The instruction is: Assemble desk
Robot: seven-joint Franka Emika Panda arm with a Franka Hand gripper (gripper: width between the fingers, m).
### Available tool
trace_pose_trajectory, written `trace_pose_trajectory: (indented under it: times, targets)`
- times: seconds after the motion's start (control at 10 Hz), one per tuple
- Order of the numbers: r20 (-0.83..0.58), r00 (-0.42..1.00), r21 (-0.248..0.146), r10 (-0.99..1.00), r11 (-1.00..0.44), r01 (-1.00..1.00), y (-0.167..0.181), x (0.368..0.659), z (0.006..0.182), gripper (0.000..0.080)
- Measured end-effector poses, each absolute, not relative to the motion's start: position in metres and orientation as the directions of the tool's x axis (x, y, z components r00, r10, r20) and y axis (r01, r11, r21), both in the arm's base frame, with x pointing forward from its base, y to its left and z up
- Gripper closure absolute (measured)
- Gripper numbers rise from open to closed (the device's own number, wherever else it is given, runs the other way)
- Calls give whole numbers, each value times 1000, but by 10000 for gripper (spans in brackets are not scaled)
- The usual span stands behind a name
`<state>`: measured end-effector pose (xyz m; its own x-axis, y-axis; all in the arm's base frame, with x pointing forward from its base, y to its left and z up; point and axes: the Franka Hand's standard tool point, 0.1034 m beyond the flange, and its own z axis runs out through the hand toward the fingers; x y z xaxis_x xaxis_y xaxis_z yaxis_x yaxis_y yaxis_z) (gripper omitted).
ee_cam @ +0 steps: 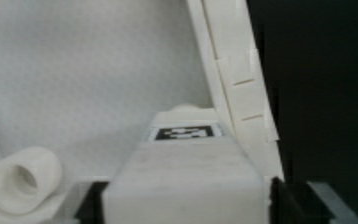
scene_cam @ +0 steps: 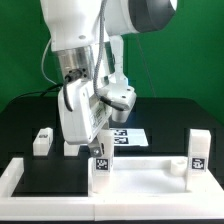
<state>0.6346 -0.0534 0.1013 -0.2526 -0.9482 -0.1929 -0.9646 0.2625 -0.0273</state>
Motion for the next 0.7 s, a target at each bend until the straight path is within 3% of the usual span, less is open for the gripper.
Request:
trace_pose_trajectory:
  times: [0.1,0.2,0.3,0.4,0.5,0.7]
  targets:
    - [-193,-252,-27,-948,262,-965,-53,635,101,270]
    - [-194,-251,-29,-948,261,-965,-52,635,103,270]
    - [-207,-241,-39,-948,254,-966,-44,637,118,177]
    - [-232,-217,-53,-948,235,-971,-27,633,148,155]
    - [-237,-204,-58,-950,224,-973,-21,632,155,151]
    - [-233,-206,-52,-950,224,-973,-22,631,149,151]
